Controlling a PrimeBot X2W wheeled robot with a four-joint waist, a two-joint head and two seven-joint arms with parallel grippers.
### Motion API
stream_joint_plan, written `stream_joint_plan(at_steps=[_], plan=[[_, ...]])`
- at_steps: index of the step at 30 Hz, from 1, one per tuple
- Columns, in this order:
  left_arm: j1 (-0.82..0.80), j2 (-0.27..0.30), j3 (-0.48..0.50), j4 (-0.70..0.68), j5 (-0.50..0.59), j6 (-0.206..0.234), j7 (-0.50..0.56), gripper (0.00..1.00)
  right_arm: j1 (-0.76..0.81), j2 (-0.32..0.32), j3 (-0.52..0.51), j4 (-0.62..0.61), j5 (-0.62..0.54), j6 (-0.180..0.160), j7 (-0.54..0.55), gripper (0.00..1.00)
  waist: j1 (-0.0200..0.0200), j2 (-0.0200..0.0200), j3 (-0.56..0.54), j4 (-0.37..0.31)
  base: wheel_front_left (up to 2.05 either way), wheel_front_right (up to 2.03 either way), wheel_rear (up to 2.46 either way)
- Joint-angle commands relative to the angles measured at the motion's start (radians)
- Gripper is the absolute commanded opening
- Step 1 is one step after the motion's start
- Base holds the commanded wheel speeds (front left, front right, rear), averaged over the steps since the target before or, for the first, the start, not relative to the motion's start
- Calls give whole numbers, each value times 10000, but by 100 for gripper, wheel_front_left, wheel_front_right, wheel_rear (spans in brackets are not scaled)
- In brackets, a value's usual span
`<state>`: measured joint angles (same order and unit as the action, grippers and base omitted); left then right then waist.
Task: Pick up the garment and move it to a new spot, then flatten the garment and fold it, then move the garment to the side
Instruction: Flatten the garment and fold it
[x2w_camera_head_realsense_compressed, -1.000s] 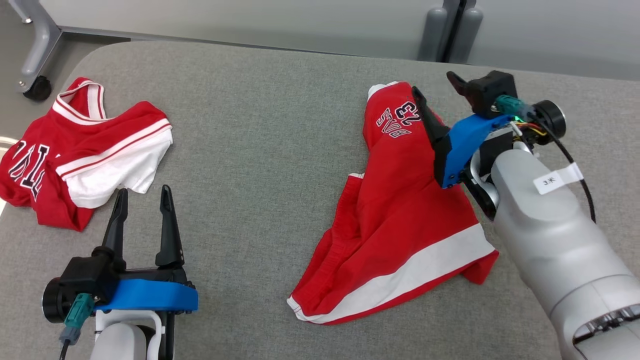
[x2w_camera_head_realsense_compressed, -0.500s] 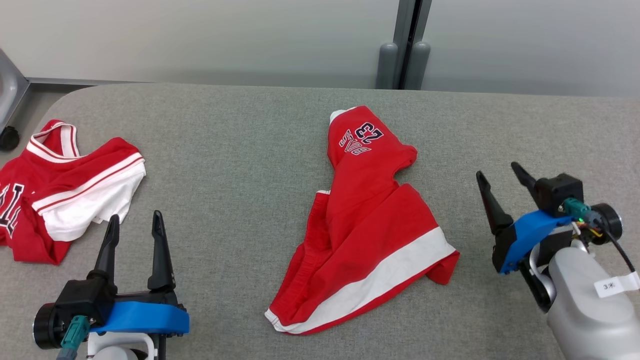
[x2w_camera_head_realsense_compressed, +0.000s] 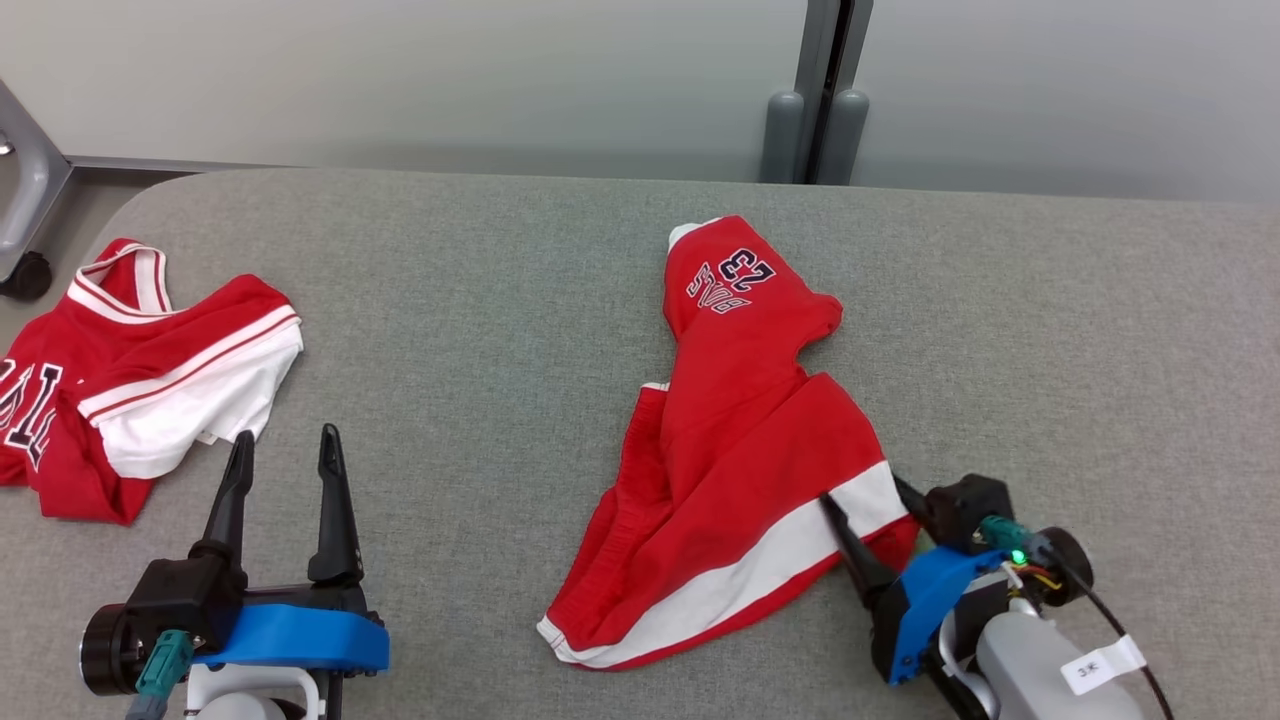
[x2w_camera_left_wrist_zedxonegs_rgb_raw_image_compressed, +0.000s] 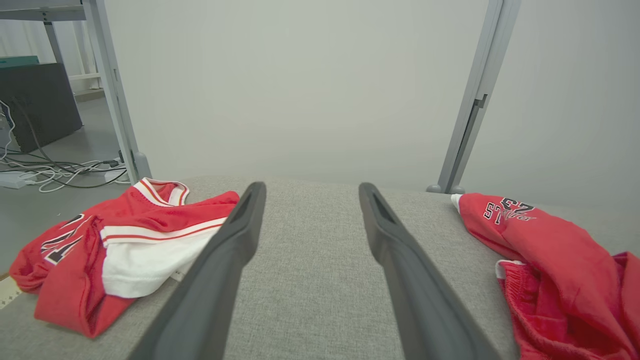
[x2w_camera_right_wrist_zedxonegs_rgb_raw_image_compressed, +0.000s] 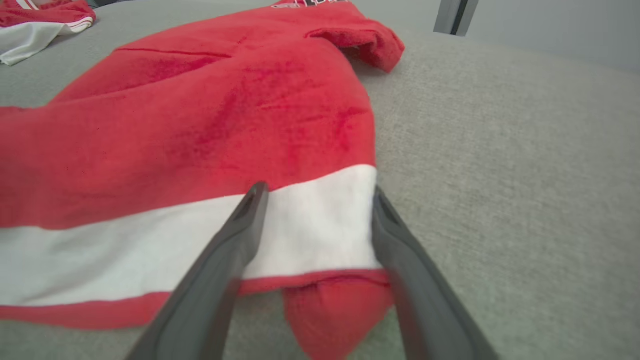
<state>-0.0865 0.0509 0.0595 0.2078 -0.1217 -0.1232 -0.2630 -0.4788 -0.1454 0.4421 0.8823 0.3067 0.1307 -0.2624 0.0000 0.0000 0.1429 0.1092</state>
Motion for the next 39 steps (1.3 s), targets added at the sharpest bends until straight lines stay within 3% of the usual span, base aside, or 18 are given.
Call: stream_joint_plan(at_steps=[1,2,3,7,10,15,16,17,23,32,39], plan=[[30,-9,15,6,38,-18,-27,100,198,37,83,23,80,1,-34,100,0,0,-6,14,0,0,0],[38,-9,10,17,39,-22,-27,100,178,72,212,-56,185,1,-34,69,0,0,-14,34,0,0,0],[41,-8,5,21,48,-31,-27,100,91,-29,376,-390,111,1,-35,0,0,0,-27,54,0,0,0],[62,-11,36,9,65,-38,-27,100,229,-73,635,-975,-223,1,-36,0,0,0,-52,43,0,0,0],[125,-9,81,-7,66,-45,-27,100,605,-184,1226,-1734,-1606,3,-33,0,0,0,-112,5,0,0,0],[147,-8,78,5,58,-52,-27,100,907,-72,2220,-1536,-2686,1,-35,0,0,0,-126,-51,0,0,0],[137,-11,72,-1,46,-53,-27,100,1054,29,2407,-1407,-2693,1,-32,29,0,0,-115,-69,0,0,0],[125,-8,69,-3,33,-54,-27,100,1140,85,2425,-1346,-2646,1,-34,100,0,0,-106,-81,0,0,0],[209,-8,121,-33,34,-52,-27,100,1572,199,1984,-2131,-2259,1,-33,100,0,0,-162,-254,0,0,0],[211,-9,123,-59,22,-51,-27,100,2367,-427,791,-4218,-1730,1,-36,100,0,0,-212,-478,0,0,0],[67,-9,74,-53,9,-61,-27,100,1874,-603,562,-3930,-1589,1,245,100,0,0,-78,-452,0,0,0]])
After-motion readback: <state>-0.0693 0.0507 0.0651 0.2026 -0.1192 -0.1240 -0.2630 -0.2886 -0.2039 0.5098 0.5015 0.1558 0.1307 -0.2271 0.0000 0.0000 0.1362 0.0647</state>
